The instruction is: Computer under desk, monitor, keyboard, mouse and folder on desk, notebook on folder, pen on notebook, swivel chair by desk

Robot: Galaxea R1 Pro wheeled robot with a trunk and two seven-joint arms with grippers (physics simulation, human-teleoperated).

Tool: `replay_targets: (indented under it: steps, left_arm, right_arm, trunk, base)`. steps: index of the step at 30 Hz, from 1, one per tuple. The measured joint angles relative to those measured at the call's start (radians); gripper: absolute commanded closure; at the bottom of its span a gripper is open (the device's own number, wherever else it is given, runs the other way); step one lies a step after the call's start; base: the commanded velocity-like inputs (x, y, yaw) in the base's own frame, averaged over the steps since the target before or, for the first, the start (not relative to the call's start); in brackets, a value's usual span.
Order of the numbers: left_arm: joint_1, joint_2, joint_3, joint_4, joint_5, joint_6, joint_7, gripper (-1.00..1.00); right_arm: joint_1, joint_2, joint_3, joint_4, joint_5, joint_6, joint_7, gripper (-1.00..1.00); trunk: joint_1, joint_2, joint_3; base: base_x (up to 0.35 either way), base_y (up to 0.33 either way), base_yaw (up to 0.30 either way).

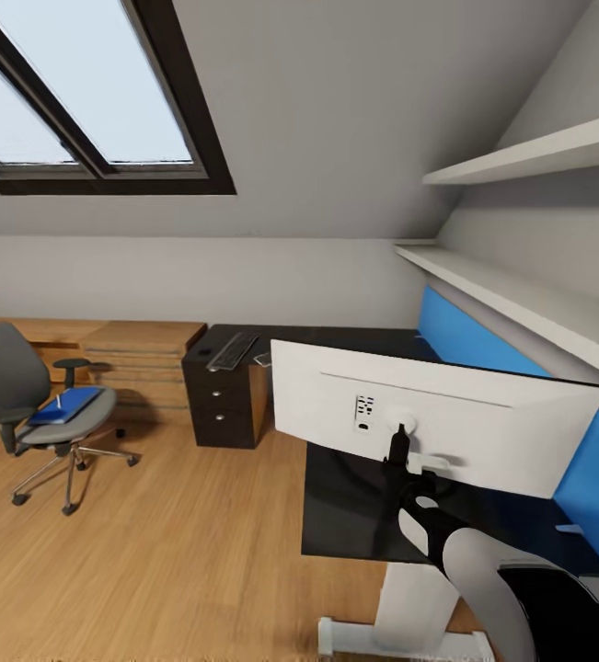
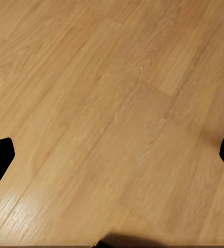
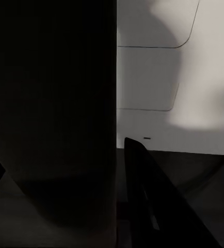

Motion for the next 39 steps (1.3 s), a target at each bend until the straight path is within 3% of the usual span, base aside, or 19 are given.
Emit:
replay_targets:
  steps: [14, 32, 33, 39]
  left_arm:
    - [0.0, 0.0, 0.001, 0.0, 0.001, 0.0, 0.003, -1.0]
    - [0.0, -0.001, 0.001, 0.0, 0.001, -0.001, 0.005, -1.0]
    - [0.0, -0.001, 0.001, 0.0, 0.001, -0.001, 0.005, -1.0]
    - [0.0, -0.001, 0.001, 0.0, 0.001, -0.001, 0.005, -1.0]
  right_arm:
    - [0.0, 0.0, 0.003, 0.001, -0.004, -0.001, 0.0, 1.0]
    - [0.0, -0.001, -0.005, 0.001, 0.005, 0.0, -0.001, 1.0]
    - [0.0, -0.001, -0.002, 0.001, 0.003, 0.0, -0.001, -1.0]
    - [0.0, -0.001, 0.009, 0.002, 0.005, -0.001, -0.001, -1.0]
  trunk:
    - [0.0, 0.0, 0.0]
    - [0.0, 0.0, 0.0]
    - [0.0, 0.0, 0.0]
    - [-0.001, 0.0, 0.0]
  base:
    - [-0.255, 0.207, 0.0]
    - [0.065, 0.121, 0.0]
    - [0.0, 0.0, 0.0]
    - [0.0, 0.0, 0.0]
